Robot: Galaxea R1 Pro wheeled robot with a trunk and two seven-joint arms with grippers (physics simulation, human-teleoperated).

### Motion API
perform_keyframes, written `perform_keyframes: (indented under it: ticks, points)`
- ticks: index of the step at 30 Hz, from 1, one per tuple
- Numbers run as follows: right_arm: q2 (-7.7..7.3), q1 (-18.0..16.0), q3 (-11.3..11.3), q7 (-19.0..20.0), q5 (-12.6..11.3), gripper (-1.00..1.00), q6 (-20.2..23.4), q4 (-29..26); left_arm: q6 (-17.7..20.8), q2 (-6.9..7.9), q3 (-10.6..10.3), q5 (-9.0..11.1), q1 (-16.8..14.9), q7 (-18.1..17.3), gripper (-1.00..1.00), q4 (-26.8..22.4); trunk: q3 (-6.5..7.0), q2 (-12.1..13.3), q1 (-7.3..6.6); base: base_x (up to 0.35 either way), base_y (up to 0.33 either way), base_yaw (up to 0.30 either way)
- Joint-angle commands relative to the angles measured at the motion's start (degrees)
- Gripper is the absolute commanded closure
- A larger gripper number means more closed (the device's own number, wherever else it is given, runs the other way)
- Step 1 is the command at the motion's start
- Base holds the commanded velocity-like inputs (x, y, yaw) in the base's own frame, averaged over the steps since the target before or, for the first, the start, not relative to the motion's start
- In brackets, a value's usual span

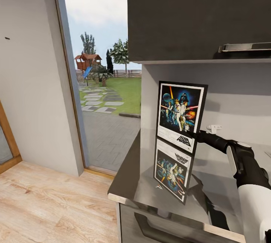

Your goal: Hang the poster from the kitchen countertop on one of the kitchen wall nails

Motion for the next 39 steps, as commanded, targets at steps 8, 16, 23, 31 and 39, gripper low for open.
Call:
perform_keyframes:
  ticks: [8, 16, 23, 31, 39]
  points:
    - [0.03, -0.1, -0.2, 0.4, 0.3, 1.0, 0.3, -0.1, -0.1, -0.03, 0.3, 0.0, 0.0, -0.4, -1.0, 0.0, -0.06, 0.0, 0.0, 0.0, 0.0, 0.0]
    - [0.03, -0.1, -0.2, 0.4, 0.3, 1.0, 0.2, -0.1, -0.1, -0.03, 0.3, 0.0, 0.0, -0.4, -1.0, -0.1, -0.06, 0.0, 0.0, 0.0, 0.0, 0.0]
    - [0.03, -0.1, -0.2, 0.4, 0.3, 1.0, 0.3, -0.1, -0.1, -0.03, 0.3, 0.0, 0.0, -0.4, -1.0, -0.1, -0.06, 0.0, 0.0, 0.0, 0.0, 0.0]
    - [0.03, -0.1, -0.2, 0.4, 0.3, 1.0, 0.3, -0.1, -0.1, -0.03, 0.3, 0.0, 0.0, -0.4, -1.0, -0.1, -0.06, 0.0, 0.0, 0.0, 0.0, 0.0]
    - [0.11, -0.1, 0.0, 0.7, 0.3, 1.0, 0.5, -4.5, -0.1, -0.03, 0.3, 0.0, 0.0, -0.4, -1.0, -0.1, -0.06, 0.0, 0.0, 0.0, 0.0, 0.0]
